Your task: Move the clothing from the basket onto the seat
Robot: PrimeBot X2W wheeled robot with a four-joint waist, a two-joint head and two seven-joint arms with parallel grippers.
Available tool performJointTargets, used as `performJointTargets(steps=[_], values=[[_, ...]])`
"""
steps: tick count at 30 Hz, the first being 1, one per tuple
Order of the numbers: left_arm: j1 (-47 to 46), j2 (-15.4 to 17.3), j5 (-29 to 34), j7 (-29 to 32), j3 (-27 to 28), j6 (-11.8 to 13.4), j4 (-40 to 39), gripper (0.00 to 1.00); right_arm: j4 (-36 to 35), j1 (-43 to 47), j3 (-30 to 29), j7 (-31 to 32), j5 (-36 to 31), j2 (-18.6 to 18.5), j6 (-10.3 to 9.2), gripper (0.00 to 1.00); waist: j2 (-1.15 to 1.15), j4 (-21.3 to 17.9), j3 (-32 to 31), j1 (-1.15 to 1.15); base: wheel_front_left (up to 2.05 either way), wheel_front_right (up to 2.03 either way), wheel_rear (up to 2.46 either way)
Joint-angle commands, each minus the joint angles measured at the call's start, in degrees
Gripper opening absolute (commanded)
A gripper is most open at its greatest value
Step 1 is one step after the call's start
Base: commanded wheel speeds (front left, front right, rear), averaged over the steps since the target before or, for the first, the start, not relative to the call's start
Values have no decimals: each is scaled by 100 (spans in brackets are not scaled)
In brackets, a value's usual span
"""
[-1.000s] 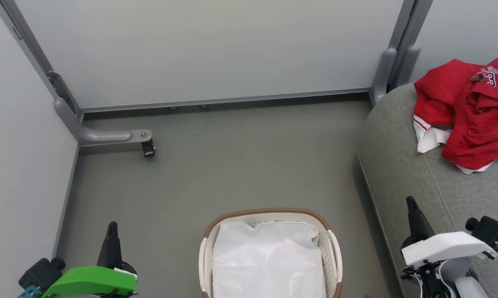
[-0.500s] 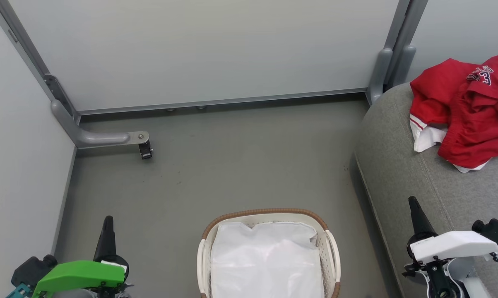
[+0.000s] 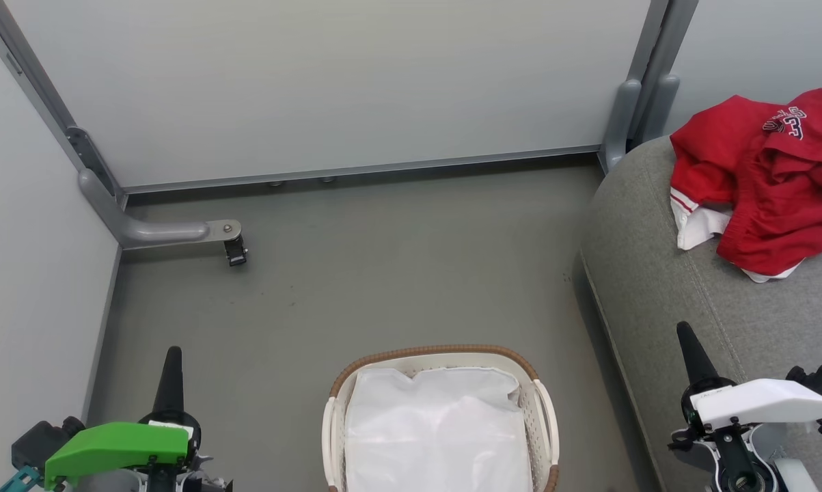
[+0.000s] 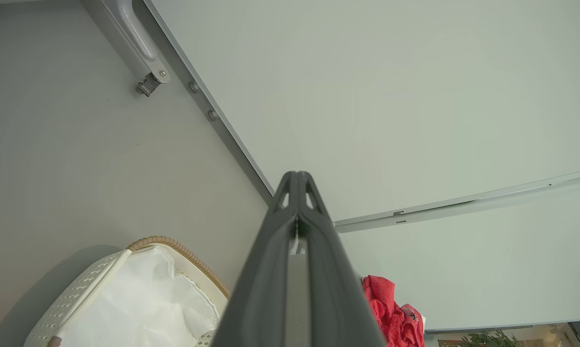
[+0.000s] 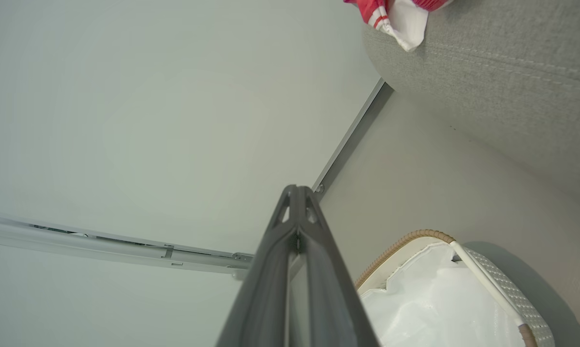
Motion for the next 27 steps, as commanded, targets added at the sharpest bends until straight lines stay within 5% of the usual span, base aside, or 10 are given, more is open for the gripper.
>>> performJointTargets(steps=[1, 27], values=[[-148, 39, -131, 38, 48, -26, -52, 0, -72, -85, -33, 50, 160, -36, -3, 0, 0, -7, -2, 0, 0, 0, 0], [-273, 38, -1241, 379, 239, -54, -106, 0, -138, -91, -158, 387, 1424, -45, -4, 0, 0, -112, -25, 0, 0, 0, 0]])
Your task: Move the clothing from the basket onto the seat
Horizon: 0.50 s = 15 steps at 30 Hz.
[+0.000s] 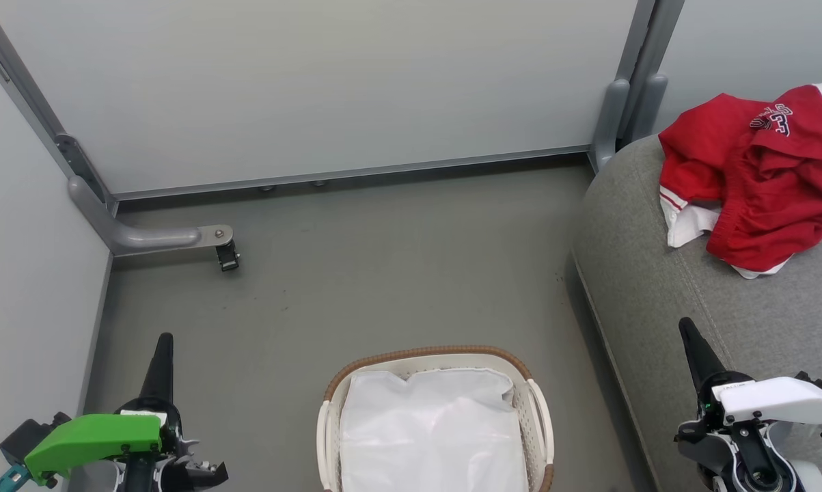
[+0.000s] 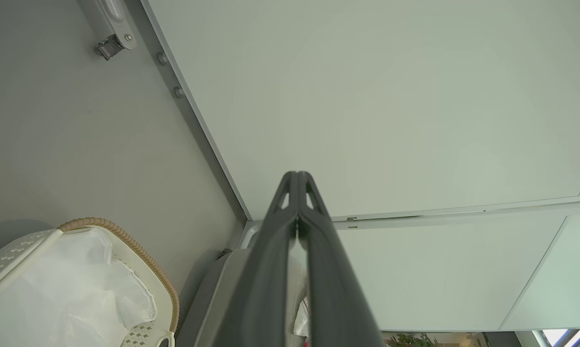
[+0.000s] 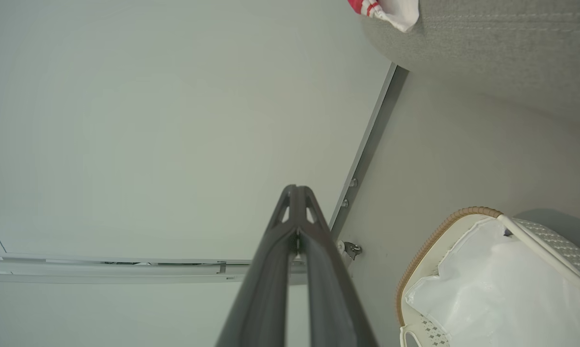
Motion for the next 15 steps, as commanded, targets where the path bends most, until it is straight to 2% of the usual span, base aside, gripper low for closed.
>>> performJointTargets(steps=[1, 15], values=[[-127, 37, -118, 41, 35, -33, -54, 0, -51, -80, -31, 38, 123, -35, -3, 0, 0, -6, -2, 0, 0, 0, 0], [-171, 35, -622, 195, 126, -53, -70, 0, -77, -74, -86, 197, 703, -40, -2, 0, 0, -63, -14, 0, 0, 0, 0]])
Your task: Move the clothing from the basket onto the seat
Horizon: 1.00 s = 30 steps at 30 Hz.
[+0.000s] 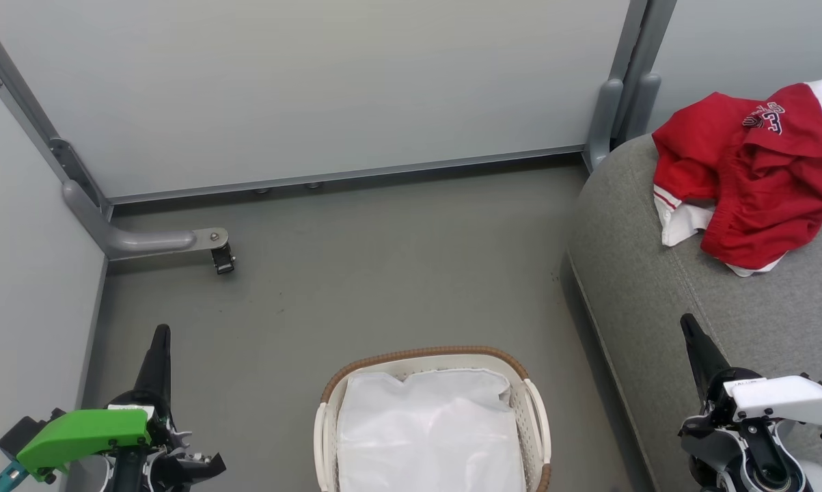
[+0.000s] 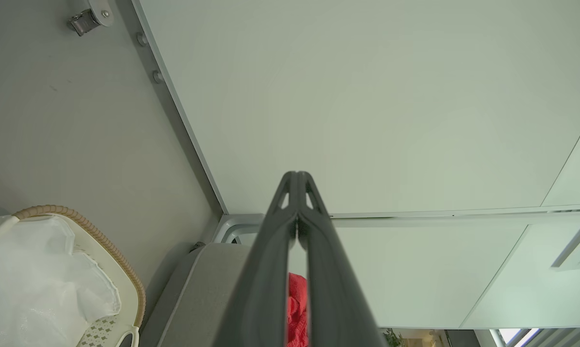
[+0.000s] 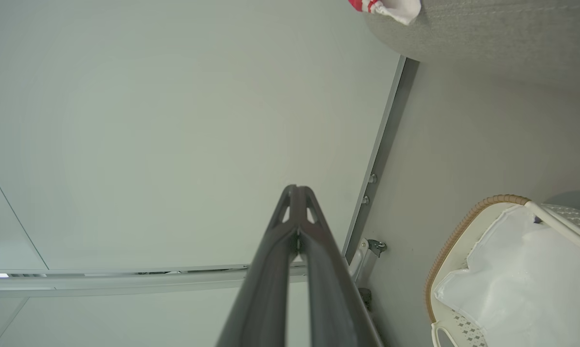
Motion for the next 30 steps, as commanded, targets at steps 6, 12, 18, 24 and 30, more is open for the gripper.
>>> performJointTargets(steps=[6, 12, 18, 24, 30], values=[[-119, 33, -278, 83, 68, -45, -39, 0, -44, -54, -43, 95, 316, -37, -2, 0, 0, -26, -6, 0, 0, 0, 0], [-127, 32, -460, 139, 101, -53, -45, 0, -58, -53, -66, 150, 531, -39, -2, 0, 0, -51, -11, 0, 0, 0, 0], [-118, 30, -438, 140, 96, -52, -40, 0, -54, -52, -61, 146, 505, -38, -2, 0, 0, -51, -11, 0, 0, 0, 0], [-118, 28, -436, 143, 98, -52, -40, 0, -54, -52, -61, 146, 505, -38, -2, 0, 0, -51, -11, 0, 0, 0, 0], [-118, 26, -433, 145, 99, -52, -40, 0, -54, -51, -61, 146, 505, -38, -2, 0, 0, -51, -11, 0, 0, 0, 0]])
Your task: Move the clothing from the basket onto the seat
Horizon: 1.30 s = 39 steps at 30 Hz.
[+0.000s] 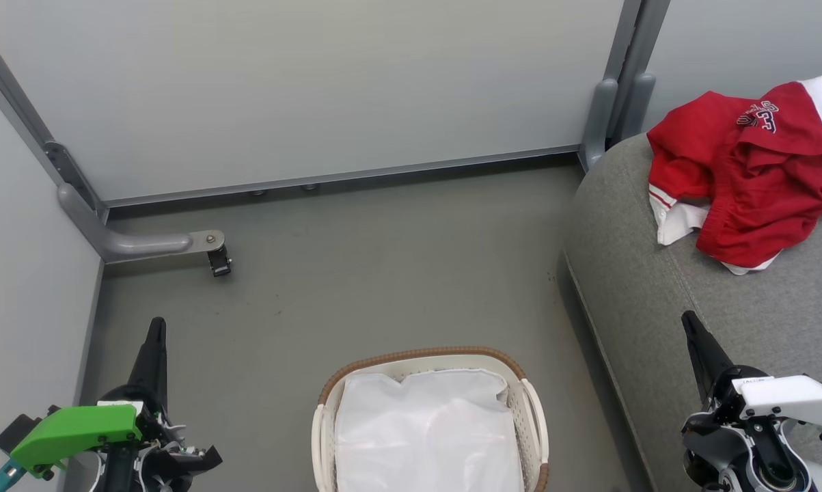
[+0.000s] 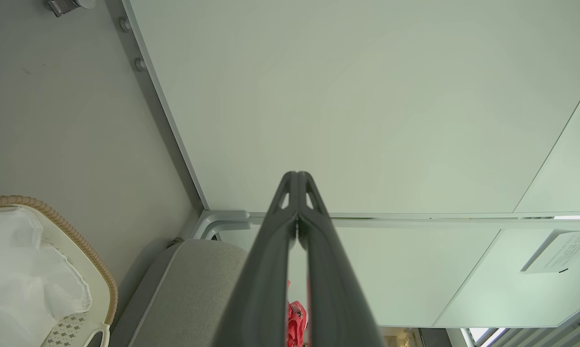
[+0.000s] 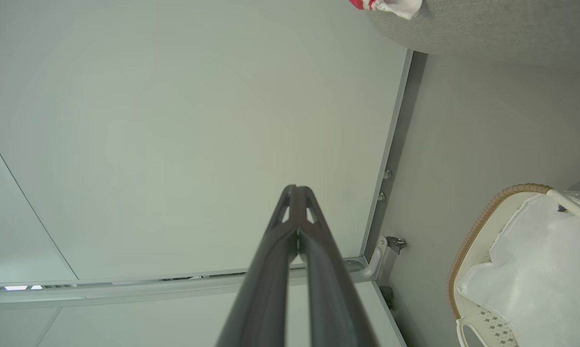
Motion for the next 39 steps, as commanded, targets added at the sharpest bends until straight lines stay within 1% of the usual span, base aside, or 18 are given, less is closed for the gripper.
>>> performJointTargets(steps=[1, 39], values=[[-58, 26, -9, 16, 18, -34, -9, 0, -24, -42, -12, 17, 21, -34, -2, 0, 0, 0, 0, 0, 0, 0, 0], [-59, 18, 1, 24, 24, -34, -10, 0, -24, -41, -11, 17, 22, -34, -2, 0, 0, 0, 0, 0, 0, 0, 0]])
